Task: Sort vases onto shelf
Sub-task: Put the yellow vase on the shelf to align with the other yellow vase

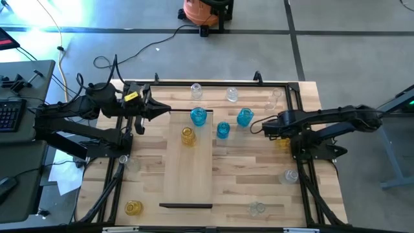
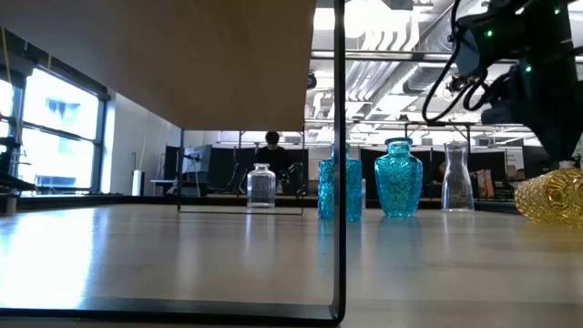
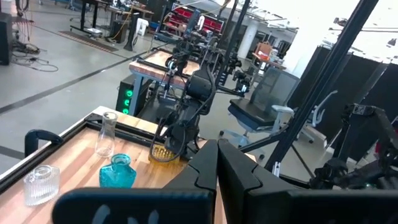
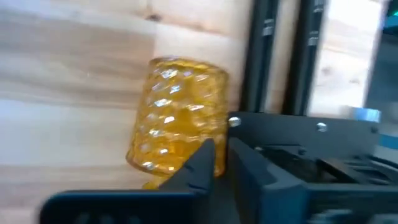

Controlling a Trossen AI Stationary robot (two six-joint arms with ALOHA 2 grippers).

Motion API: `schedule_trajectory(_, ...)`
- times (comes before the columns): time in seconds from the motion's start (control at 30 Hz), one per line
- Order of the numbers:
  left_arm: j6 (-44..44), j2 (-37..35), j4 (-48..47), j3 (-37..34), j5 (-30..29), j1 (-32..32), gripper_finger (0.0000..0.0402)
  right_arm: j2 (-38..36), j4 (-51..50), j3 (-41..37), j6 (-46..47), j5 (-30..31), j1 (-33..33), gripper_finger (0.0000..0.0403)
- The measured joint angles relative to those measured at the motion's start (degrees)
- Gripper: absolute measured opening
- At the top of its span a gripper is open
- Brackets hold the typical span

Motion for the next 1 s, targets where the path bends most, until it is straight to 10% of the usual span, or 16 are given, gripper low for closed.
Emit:
schedule_trajectory(0.67,-1.63,0.0,0.06,0.0,0.0,0.0,0.0001,3.72,1.95,-2.18,-7.68,3.23,-7.97,0.0)
schedule_trajectory(1.0,-1.62,0.0,0.05,0.0,1.29,0.0,0.0001,8.53,8.26,-2.22,-17.65,-5.0,-10.29,0.0)
